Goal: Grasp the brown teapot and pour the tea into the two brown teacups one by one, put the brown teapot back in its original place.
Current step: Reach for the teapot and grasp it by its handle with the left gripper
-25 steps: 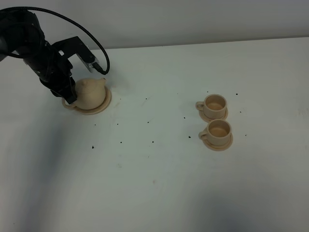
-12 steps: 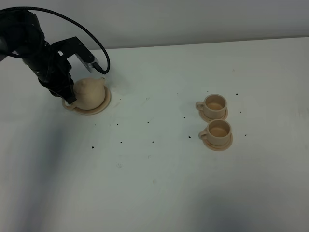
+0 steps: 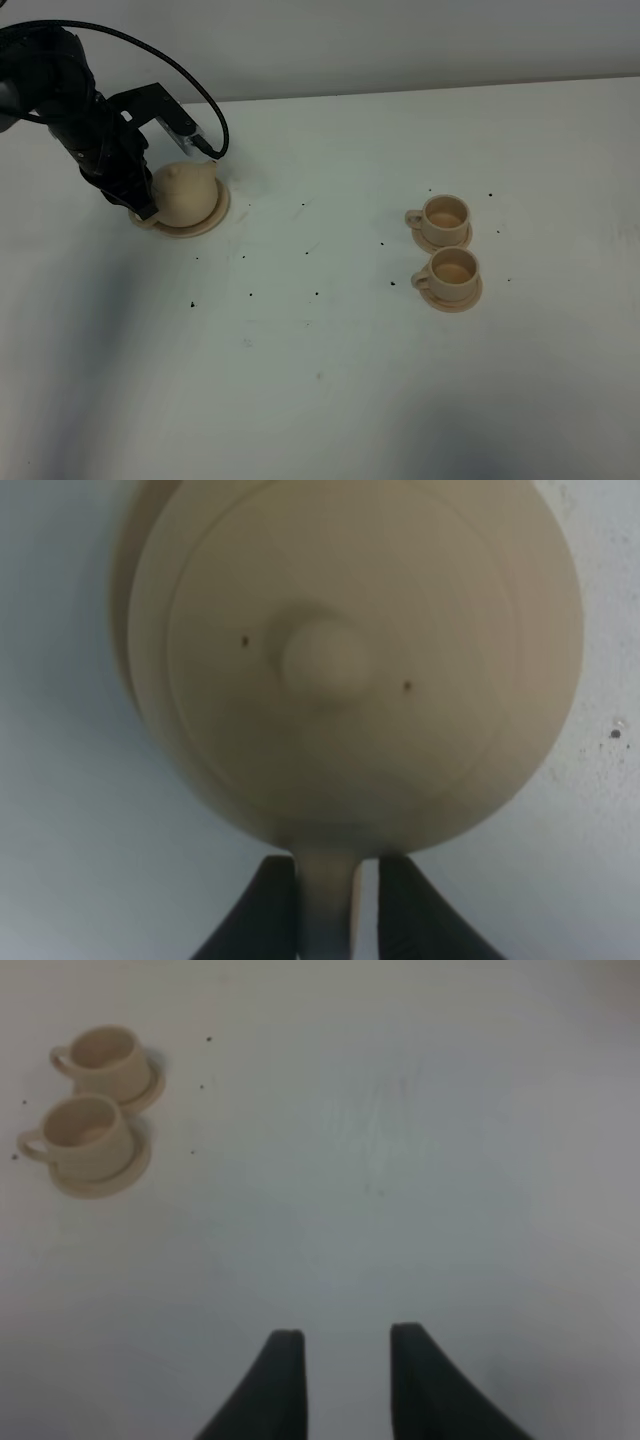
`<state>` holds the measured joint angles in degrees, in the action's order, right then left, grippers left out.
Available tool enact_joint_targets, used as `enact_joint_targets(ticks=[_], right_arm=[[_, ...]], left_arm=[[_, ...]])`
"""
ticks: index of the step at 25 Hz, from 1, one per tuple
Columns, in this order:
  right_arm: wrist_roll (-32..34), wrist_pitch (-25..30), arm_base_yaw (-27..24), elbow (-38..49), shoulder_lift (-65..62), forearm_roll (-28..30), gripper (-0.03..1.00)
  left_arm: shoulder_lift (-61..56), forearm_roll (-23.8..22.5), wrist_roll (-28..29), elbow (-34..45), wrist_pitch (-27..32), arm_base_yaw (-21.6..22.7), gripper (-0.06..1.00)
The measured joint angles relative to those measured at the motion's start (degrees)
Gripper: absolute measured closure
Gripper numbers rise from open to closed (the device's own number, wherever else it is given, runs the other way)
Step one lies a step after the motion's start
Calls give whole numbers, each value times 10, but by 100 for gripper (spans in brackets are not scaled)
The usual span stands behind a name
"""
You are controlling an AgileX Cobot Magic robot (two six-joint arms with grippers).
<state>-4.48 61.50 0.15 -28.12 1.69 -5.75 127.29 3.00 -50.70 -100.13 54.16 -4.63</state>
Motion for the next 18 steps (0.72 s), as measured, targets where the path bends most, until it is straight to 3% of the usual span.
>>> enact_joint_targets(ticks=[9, 18], right_arm=[[0, 0, 0, 0, 0, 0, 73], [0, 0, 0, 0, 0, 0, 73]], left_arm=[[0, 0, 4, 0, -5, 0, 70], [6, 0, 4, 0, -11, 0, 78]])
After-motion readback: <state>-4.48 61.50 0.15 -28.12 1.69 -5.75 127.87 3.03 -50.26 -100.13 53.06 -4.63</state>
